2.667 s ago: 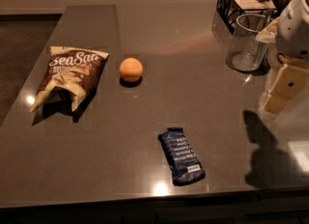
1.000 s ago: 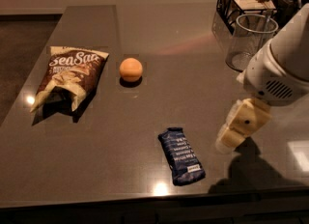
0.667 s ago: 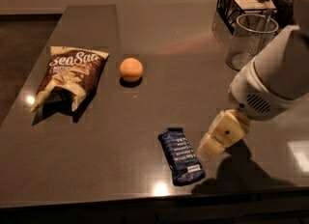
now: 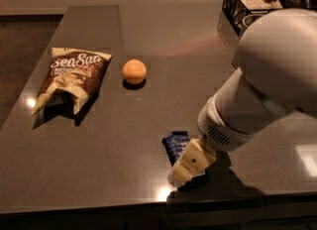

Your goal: Move rxbar blueberry near brown chip bag

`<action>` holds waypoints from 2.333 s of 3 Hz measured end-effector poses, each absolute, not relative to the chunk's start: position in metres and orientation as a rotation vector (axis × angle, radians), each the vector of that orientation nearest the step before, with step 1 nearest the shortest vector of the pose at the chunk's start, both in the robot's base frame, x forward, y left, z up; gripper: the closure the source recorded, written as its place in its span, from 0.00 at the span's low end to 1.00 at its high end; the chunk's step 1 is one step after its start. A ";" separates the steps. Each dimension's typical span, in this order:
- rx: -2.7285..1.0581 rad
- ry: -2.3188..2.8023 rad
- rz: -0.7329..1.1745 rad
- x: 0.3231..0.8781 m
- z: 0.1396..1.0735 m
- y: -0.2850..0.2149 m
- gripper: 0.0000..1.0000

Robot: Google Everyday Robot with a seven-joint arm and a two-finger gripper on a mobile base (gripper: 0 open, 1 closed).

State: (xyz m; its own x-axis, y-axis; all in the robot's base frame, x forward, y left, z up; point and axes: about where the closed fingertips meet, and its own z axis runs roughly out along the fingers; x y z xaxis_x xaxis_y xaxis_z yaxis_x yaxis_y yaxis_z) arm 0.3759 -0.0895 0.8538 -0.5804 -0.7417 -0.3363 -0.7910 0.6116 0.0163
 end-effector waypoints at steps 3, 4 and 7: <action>-1.242 2.576 0.248 0.367 0.834 -0.057 0.41; -1.247 2.576 0.243 0.370 0.834 -0.053 0.64; -1.376 2.466 0.222 0.421 0.864 -0.009 1.00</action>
Offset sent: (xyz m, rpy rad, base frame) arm -0.0124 0.0358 -0.0287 -0.0139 0.0446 -0.0261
